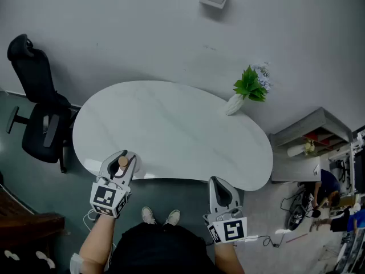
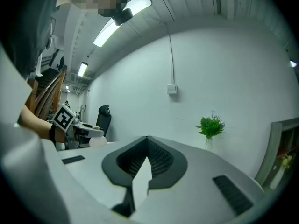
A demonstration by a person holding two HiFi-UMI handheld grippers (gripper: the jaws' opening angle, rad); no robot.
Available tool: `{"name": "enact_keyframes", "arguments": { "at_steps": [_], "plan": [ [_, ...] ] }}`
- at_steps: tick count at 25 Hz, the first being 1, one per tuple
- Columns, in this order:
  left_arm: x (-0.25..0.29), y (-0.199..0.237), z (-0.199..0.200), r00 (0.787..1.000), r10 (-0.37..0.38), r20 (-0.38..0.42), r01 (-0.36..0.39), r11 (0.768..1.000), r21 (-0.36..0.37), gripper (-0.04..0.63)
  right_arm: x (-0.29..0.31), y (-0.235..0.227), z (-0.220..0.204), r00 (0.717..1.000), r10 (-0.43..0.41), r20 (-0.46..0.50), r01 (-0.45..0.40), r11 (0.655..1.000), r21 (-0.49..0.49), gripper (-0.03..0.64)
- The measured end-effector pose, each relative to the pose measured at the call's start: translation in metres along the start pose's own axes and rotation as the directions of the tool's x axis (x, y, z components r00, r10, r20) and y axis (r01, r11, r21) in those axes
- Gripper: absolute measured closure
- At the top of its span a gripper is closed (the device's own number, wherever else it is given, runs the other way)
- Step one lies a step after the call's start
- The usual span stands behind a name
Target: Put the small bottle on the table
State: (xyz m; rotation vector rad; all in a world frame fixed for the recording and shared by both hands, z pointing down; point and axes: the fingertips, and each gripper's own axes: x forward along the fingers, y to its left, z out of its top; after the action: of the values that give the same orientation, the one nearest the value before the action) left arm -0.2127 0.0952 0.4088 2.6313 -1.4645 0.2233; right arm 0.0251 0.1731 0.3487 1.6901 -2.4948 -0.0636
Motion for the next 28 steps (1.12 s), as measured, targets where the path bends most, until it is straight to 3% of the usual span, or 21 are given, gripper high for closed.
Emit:
{"name": "enact_keyframes", "arguments": {
  "at_steps": [12,18,28],
  "plan": [
    [-0.01,-0.031,0.009,0.999,0.052,-0.004,-0.052,0.999,-0.014,0.485,-0.018,-0.03,0.003,0.999,0.047,0.023,-0.047,0.999,-0.004,0.611],
    [-0.007,-0.045,0.012,0.996,0.091,-0.007,-0.091,0.996,-0.009,0.485,-0.028,-0.041,-0.016,0.993,0.12,0.002,-0.119,0.99,0.076,0.611],
    [0.007,-0.064,0.017,0.992,0.123,0.011,-0.123,0.992,0.006,0.485,-0.044,-0.056,-0.039,0.978,0.205,-0.025,-0.203,0.975,0.086,0.611]
  ]
}}
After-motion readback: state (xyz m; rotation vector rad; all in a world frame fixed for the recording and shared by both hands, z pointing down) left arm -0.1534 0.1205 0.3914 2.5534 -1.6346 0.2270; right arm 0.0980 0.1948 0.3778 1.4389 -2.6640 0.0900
